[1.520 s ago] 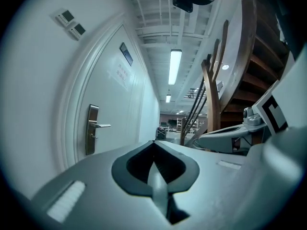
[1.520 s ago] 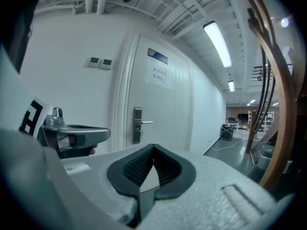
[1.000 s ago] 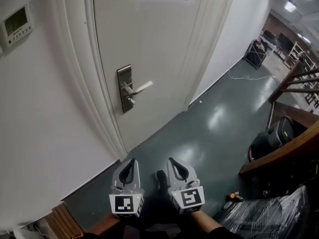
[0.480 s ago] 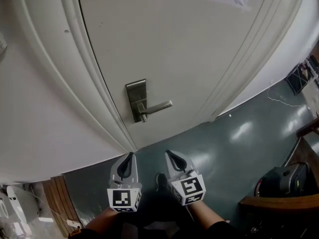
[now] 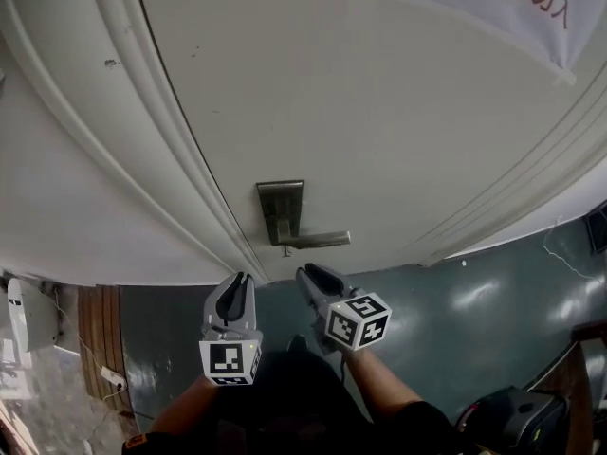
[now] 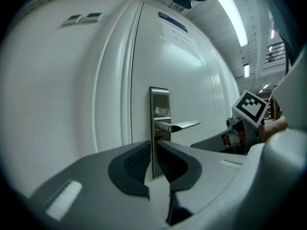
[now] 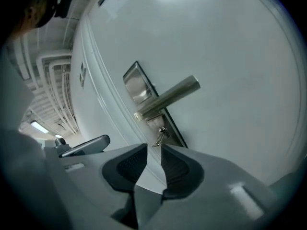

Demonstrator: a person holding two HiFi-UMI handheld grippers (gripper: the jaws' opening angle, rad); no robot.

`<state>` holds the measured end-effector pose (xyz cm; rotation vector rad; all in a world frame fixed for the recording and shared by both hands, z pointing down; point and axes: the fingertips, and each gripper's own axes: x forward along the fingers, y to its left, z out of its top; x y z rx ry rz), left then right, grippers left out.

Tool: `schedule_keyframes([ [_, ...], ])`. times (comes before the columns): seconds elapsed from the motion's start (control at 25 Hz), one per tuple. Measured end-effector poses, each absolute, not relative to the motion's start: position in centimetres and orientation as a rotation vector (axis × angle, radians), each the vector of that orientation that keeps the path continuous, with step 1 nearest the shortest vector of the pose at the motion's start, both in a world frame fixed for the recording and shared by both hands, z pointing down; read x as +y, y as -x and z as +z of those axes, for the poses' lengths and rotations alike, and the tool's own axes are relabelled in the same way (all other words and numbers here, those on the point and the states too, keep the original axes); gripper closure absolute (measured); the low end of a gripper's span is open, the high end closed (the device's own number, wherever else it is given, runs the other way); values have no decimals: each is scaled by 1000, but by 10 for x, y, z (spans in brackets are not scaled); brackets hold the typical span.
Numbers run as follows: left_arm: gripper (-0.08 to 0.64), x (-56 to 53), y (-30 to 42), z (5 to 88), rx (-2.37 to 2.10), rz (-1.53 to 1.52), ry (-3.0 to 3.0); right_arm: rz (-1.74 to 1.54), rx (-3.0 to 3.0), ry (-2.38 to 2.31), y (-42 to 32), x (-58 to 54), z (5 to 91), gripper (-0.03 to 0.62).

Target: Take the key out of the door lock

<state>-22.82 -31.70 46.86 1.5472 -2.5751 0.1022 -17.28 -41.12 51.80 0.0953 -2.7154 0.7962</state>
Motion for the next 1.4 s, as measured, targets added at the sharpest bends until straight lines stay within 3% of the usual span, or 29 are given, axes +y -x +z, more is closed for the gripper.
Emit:
schedule_keyframes([
  [0.28, 503, -304, 250, 482, -2657, 166, -1345, 1310, -2574, 111, 215, -422, 537, 469],
  [0.6, 522, -293, 256, 485, -2699, 208, -1244, 1733, -2375, 348, 241, -413, 539, 499],
  [0.76, 532, -292, 253, 490, -2687, 221, -1234, 1807, -2350, 374, 242, -412, 537, 560],
  [1.4, 541, -286, 229, 490, -2603, 161, -1309, 1913, -2256, 274, 205, -391, 547, 580],
])
